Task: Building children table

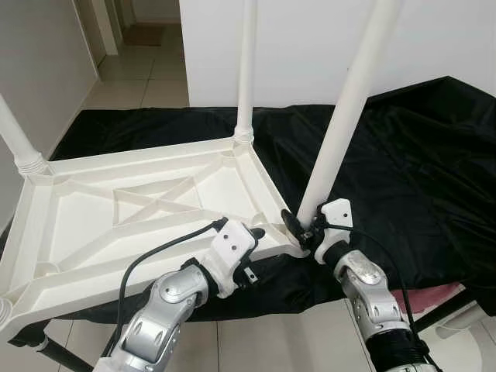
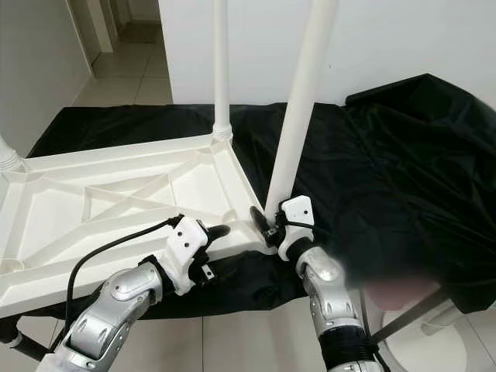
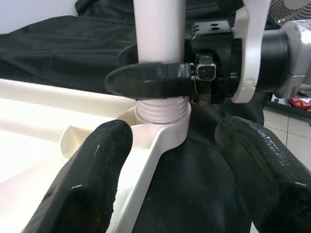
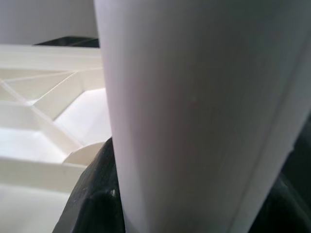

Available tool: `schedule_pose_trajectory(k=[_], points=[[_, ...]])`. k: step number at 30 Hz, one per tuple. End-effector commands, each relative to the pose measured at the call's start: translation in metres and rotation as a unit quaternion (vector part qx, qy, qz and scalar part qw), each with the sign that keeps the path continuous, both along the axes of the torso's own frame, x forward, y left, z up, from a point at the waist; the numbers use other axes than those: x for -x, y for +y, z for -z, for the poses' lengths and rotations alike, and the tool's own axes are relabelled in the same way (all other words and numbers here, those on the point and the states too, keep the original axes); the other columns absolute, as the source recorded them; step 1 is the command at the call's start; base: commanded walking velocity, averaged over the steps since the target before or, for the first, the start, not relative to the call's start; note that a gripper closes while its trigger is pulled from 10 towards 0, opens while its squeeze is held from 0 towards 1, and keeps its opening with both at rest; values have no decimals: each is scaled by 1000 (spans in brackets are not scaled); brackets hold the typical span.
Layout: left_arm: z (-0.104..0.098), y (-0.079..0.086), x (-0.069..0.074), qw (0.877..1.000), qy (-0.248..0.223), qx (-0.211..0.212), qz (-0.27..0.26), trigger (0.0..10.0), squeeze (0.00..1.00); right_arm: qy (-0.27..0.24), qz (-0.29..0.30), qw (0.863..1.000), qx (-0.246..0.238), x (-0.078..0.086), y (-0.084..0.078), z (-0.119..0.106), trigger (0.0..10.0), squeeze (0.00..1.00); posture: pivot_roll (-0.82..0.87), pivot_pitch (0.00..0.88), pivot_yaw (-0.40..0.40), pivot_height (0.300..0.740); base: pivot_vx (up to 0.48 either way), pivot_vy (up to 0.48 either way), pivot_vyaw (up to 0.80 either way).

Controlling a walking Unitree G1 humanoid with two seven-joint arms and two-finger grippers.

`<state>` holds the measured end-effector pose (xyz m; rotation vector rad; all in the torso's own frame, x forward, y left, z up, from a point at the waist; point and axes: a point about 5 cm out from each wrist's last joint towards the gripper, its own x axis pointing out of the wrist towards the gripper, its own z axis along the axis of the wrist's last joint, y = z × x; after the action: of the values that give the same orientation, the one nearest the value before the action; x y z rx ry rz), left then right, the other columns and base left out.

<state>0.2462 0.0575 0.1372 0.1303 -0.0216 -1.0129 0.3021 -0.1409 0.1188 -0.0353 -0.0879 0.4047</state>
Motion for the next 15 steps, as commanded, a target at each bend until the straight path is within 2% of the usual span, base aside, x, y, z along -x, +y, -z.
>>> schedule_pose_trajectory(k=[1, 2, 4, 6, 9, 11, 12, 13, 15], points=[[5, 2, -1, 1000, 5, -7, -29, 10000, 0, 40, 18, 999, 5, 6, 1, 16, 10000, 0, -6, 4, 9, 740, 0, 0, 0], [5, 2, -1, 1000, 6, -7, -28, 10000, 0, 43, 37, 998, 3, 7, 3, 16, 10000, 0, -4, 7, 8, 740, 0, 0, 0], [5, 2, -1, 1000, 6, -7, -28, 10000, 0, 43, 37, 998, 3, 7, 3, 16, 10000, 0, -4, 7, 8, 740, 0, 0, 0], [5, 3, -1, 1000, 6, -8, -29, 10000, 0, 53, 98, 994, 4, 8, 4, 16, 10000, 0, -4, 9, 10, 740, 0, 0, 0], [5, 3, -1, 1000, 6, -8, -29, 10000, 0, 53, 98, 994, 4, 8, 4, 16, 10000, 0, -4, 9, 10, 740, 0, 0, 0], [5, 3, -1, 999, 6, -7, -30, 10000, 0, 68, 190, 979, -7, 11, 4, 19, 10000, 0, -2, 11, 5, 740, 0, 0, 0], [5, 3, -1, 999, 6, -7, -30, 10000, 0, 68, 190, 979, -7, 11, 4, 19, 10000, 0, -2, 11, 5, 740, 0, 0, 0], [5, 3, -2, 999, 6, -7, -31, 10000, 0, 73, 223, 972, -16, 14, 7, 19, 10000, 0, -2, 11, 5, 740, 0, 0, 0], [5, 3, -2, 999, 6, -7, -31, 10000, 0, 73, 223, 972, -16, 14, 7, 19, 10000, 0, -2, 11, 5, 740, 0, 0, 0]])
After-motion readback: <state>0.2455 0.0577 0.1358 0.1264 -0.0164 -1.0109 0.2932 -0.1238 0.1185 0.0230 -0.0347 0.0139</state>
